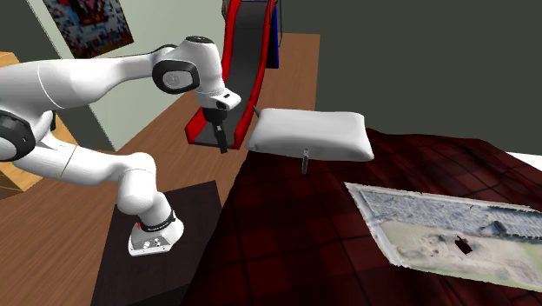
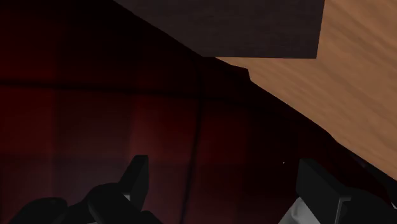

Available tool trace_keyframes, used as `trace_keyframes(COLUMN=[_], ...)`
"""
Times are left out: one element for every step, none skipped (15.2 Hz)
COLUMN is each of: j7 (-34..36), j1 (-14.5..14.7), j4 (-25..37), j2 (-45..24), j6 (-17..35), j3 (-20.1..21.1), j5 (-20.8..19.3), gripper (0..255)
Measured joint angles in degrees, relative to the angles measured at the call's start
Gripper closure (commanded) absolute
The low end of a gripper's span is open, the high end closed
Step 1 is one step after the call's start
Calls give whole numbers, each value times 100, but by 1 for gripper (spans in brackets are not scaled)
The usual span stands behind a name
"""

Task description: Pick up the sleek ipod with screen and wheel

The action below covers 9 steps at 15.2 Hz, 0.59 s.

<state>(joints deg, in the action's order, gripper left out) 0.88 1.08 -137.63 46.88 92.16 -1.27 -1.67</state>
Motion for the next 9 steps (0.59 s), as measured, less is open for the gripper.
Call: trace_keyframes(j7=[0,-2,-9,-7,-43,-68,-77,-115,-113], j1=[0,2,3,9,1,-3,1,-6,2], j4=[0,44,73,210,271,360,476,581,710], j2=[0,-105,-264,-502,-713,-912,-1146,-1383,-1599], j6=[0,58,181,279,421,526,642,766,847], j3=[0,-3,-13,-14,-50,-74,-85,-118,-120], j5=[0,0,-3,3,-14,-22,-20,-32,-24], gripper=[0,0,0,0,0,0,0,0,0])
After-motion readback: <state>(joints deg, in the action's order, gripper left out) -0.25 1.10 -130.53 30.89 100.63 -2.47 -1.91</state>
